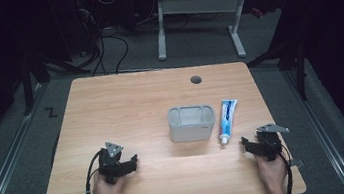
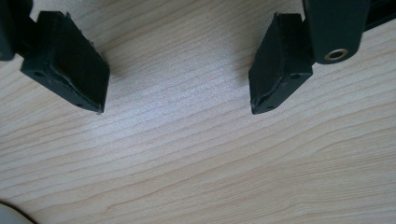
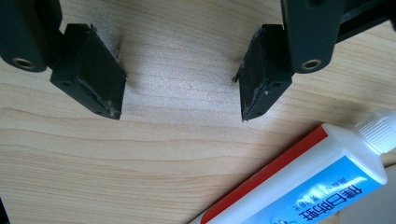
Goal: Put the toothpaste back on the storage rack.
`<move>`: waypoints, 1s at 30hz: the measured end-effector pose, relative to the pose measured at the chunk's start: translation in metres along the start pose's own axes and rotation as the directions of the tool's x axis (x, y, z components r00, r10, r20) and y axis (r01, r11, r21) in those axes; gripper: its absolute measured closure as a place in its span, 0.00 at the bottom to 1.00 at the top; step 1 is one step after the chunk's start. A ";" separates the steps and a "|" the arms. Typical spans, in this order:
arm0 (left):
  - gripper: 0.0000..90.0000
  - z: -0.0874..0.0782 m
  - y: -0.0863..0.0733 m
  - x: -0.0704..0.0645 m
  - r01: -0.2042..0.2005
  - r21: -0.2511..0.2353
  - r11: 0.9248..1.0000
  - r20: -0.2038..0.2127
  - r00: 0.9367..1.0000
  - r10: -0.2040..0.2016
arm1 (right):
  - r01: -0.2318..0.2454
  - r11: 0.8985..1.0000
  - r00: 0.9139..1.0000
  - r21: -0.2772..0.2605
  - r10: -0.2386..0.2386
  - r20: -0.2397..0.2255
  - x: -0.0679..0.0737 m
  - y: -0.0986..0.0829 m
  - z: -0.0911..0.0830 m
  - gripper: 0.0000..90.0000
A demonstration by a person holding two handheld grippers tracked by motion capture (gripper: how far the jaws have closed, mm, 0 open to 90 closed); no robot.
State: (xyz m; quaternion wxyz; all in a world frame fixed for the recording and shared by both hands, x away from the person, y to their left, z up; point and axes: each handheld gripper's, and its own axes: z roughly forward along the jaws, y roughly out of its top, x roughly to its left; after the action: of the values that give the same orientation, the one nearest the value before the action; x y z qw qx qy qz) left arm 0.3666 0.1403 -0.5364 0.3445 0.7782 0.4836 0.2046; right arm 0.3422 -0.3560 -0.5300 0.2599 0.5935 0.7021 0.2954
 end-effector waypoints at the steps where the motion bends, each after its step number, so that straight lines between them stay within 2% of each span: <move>1: 0.23 0.000 0.000 0.000 0.000 0.000 1.000 0.000 1.000 0.000 | 0.000 1.000 1.000 0.000 0.000 0.000 0.000 0.000 0.000 0.35; 30: 0.23 0.000 0.000 0.000 -0.001 0.000 1.000 -0.001 1.000 0.001 | 0.015 1.000 1.000 0.000 -0.015 -0.010 0.002 0.000 0.000 0.34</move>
State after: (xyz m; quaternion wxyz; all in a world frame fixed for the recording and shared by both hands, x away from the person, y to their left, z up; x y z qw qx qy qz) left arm 0.3663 0.1403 -0.5365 0.3442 0.7783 0.4835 0.2049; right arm 0.3422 -0.3539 -0.5301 0.2583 0.5869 0.7078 0.2966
